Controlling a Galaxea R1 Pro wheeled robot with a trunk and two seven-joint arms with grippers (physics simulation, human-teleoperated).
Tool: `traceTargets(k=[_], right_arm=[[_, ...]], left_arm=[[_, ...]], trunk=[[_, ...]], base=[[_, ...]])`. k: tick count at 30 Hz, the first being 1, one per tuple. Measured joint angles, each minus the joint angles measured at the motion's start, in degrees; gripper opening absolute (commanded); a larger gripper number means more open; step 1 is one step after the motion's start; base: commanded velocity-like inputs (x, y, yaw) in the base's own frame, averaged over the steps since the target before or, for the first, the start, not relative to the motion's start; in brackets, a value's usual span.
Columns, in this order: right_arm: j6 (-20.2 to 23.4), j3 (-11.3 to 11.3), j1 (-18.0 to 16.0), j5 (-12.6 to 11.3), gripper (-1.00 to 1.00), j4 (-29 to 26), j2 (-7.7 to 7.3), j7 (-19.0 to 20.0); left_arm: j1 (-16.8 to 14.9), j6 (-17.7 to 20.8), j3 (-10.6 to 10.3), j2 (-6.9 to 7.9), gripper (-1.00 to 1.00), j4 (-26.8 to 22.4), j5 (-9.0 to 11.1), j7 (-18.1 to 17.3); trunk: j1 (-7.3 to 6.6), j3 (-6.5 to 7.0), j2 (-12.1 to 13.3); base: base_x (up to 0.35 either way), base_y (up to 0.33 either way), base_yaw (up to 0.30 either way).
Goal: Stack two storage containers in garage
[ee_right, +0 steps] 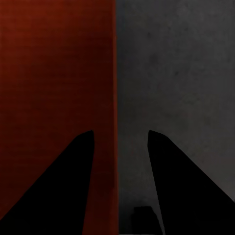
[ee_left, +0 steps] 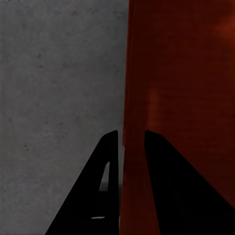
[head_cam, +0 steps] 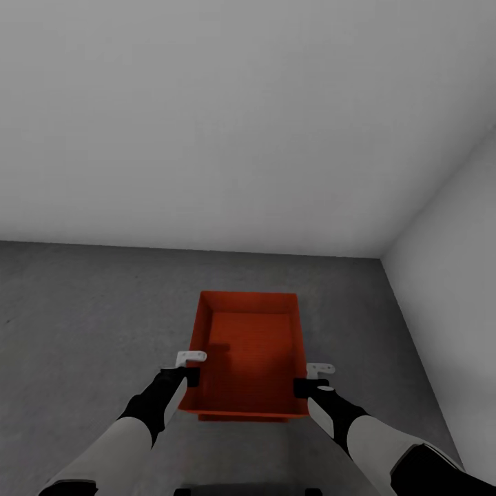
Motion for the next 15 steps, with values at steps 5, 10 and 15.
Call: traceTargets(k=[5, 10, 15], right_arm=[[0.0, 0.1, 0.0, -0.1, -1.00, 0.0, -0.06, 0.1], [0.0, 0.1, 0.0, -0.2, -1.00, 0.0, -0.04, 0.0], [0.0, 0.1, 0.0, -0.2, -1.00, 0.0, -0.04, 0.0]], left_arm=[[0.0, 0.0, -0.1, -0.05, -1.00, 0.0, 0.2, 0.2], [0.0, 0.1, 0.1, -0.06, -1.00, 0.0, -0.2, -0.1], [0.0, 0.0, 0.1, -0.06, -1.00, 0.0, -0.3, -0.1]], trunk=[[0.00, 0.00, 0.0], [1.10, -0.89, -2.0], [1.54, -1.26, -2.8]], base=[[0.000, 0.000, 0.000], [0.000, 0.000, 0.000], [0.000, 0.000, 0.000]])
